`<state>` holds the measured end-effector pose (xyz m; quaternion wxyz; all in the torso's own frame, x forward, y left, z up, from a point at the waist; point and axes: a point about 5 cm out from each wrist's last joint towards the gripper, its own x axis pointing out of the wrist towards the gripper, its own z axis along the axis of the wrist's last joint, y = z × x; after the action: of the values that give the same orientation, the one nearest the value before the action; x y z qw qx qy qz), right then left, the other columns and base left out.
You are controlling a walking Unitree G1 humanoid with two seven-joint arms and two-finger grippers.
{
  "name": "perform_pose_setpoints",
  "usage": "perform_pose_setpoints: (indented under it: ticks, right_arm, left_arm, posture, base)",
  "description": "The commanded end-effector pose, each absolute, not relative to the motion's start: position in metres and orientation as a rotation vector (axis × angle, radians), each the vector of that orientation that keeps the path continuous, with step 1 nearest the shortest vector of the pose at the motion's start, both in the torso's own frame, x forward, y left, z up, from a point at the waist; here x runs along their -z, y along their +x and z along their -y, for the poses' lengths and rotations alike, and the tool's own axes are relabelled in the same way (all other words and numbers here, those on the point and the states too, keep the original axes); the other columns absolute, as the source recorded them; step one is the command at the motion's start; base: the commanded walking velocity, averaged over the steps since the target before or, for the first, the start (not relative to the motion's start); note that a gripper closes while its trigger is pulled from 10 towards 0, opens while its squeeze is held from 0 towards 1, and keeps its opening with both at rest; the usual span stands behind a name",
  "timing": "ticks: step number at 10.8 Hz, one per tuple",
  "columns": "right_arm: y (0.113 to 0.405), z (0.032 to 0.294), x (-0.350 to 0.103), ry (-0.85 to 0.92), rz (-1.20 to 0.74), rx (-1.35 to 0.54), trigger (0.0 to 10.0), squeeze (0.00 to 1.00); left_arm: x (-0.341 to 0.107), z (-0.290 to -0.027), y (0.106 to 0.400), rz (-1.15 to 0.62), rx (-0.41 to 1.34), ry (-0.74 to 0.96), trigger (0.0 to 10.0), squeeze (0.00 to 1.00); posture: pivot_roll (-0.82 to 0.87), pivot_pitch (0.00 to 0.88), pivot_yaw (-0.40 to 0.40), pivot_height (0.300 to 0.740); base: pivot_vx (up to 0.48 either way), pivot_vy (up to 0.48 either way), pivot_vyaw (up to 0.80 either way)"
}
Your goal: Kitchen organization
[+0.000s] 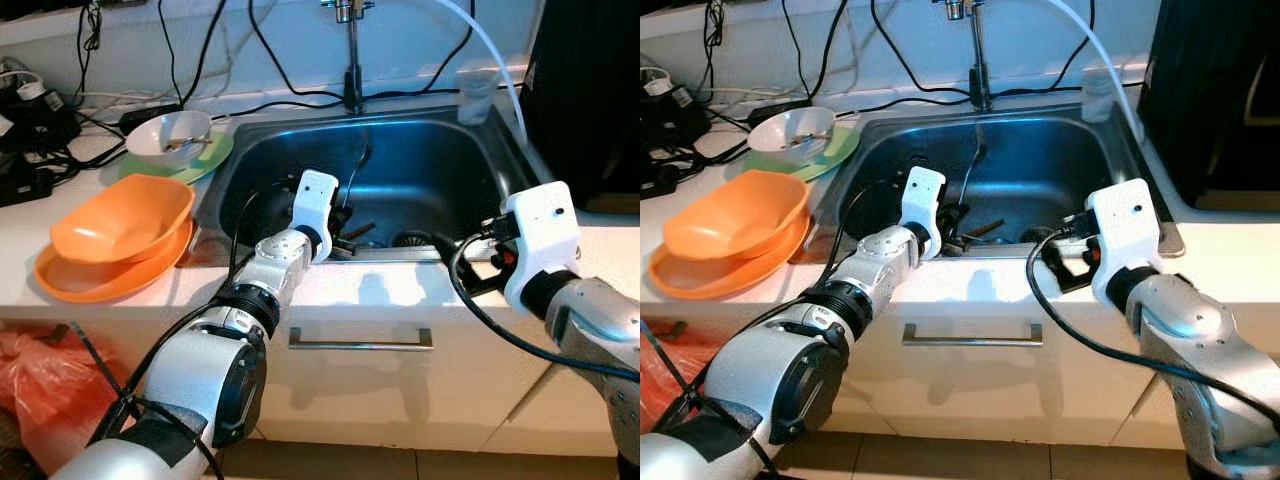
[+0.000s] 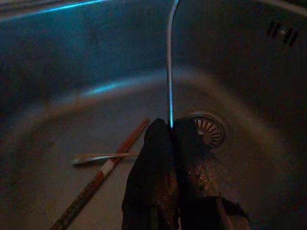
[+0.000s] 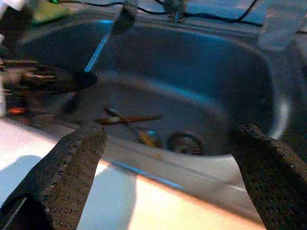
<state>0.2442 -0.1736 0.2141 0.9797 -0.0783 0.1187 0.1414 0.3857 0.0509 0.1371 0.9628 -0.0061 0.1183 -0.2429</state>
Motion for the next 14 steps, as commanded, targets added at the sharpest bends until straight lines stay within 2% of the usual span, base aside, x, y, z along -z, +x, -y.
perform_pose_setpoints:
  ticks: [1, 2, 3, 8, 9, 11, 14]
  right_arm:
    - [0.236, 0.168, -0.212, -0.119, -0.262, -0.328, 10.0, 0.38]
    - [0.229, 0.161, -0.208, -0.07, -0.29, -0.371, 10.0, 0.38]
    - [0.225, 0.153, -0.209, -0.034, -0.294, -0.411, 10.0, 0.38]
    - [0.214, 0.133, -0.208, 0.04, -0.34, -0.517, 10.0, 0.37]
    - [0.211, 0.13, -0.208, 0.056, -0.348, -0.541, 10.0, 0.38]
    - [0.208, 0.126, -0.207, 0.075, -0.362, -0.57, 10.0, 0.37]
    - [0.207, 0.121, -0.204, 0.097, -0.377, -0.582, 10.0, 0.38]
  left_arm:
    - [-0.127, -0.058, 0.384, -0.29, 0.462, -0.002, 5.6, 0.0]
    - [-0.125, -0.057, 0.383, -0.309, 0.466, 0.007, 6.9, 0.0]
    - [-0.121, -0.058, 0.381, -0.341, 0.455, -0.007, 10.0, 0.0]
    - [-0.108, -0.072, 0.379, -0.458, 0.398, 0.02, 10.0, 0.0]
    - [-0.11, -0.073, 0.38, -0.462, 0.394, 0.019, 10.0, 0.25]
    - [-0.114, -0.073, 0.382, -0.455, 0.392, 0.013, 10.0, 1.0]
    - [-0.114, -0.073, 0.382, -0.456, 0.393, -0.009, 10.0, 1.0]
  posture:
    - [-0.44, 0.0, 0.149, 0.74]
    - [-0.44, 0.0, 0.14, 0.74]
    - [-0.45, 0.0, 0.133, 0.74]
    - [-0.44, 0.0, 0.132, 0.74]
    - [-0.44, 0.0, 0.134, 0.74]
    - [-0.43, 0.0, 0.137, 0.74]
    - [-0.42, 0.0, 0.14, 0.74]
  base:
    - [0.0, 0.0, 0.0]
    - [0.0, 0.0, 0.0]
    - [0.0, 0.0, 0.0]
    - [0.0, 0.0, 0.0]
    - [0.0, 0.0, 0.0]
    - [0.0, 0.0, 0.0]
    - [0.0, 0.0, 0.0]
